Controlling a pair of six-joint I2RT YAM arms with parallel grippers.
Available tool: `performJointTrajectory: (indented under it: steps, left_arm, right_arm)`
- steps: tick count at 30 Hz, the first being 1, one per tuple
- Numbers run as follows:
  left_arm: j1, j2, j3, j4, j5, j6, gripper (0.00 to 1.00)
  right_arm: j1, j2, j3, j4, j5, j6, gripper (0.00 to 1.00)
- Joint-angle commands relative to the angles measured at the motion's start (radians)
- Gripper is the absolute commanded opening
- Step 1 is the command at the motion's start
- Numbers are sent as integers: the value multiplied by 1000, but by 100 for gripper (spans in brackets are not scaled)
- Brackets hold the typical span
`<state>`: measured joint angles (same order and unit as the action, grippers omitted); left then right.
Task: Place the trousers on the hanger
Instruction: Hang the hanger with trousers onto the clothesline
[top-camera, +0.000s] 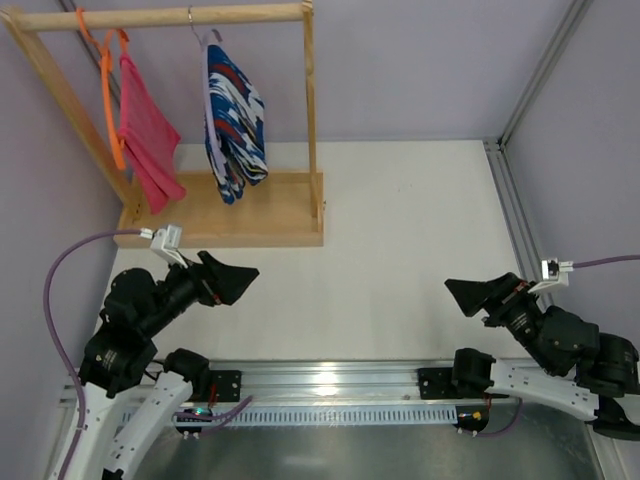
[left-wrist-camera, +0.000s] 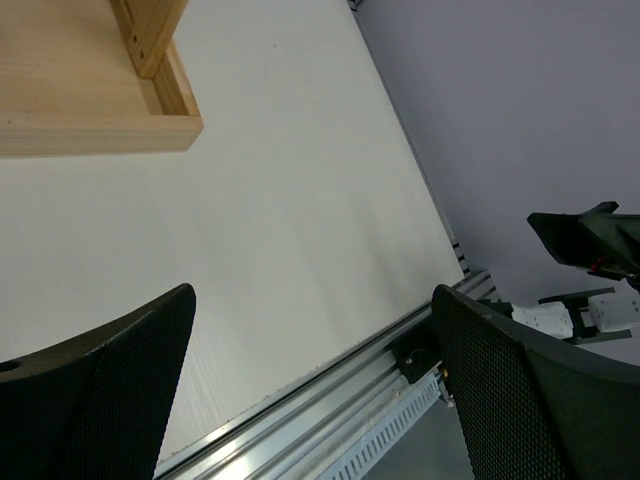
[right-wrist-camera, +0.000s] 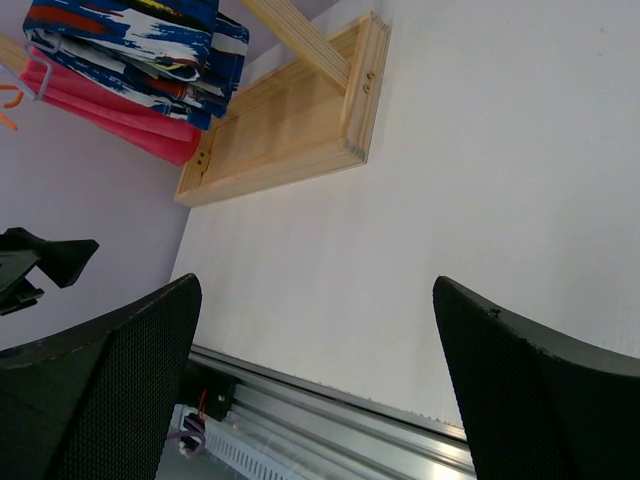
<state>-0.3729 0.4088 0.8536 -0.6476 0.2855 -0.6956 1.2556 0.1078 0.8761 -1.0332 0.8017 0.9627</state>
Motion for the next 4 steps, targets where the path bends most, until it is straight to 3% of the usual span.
performJointTrajectory:
  steps: [1, 4]
  left_arm:
    - [-1, -1, 22, -7, 37, 10, 100]
    - [-1, -16, 19, -1, 32, 10, 100]
  right_arm:
    - [5, -30, -19, 47, 21, -30, 100]
    - [7, -13, -2, 29, 25, -24, 100]
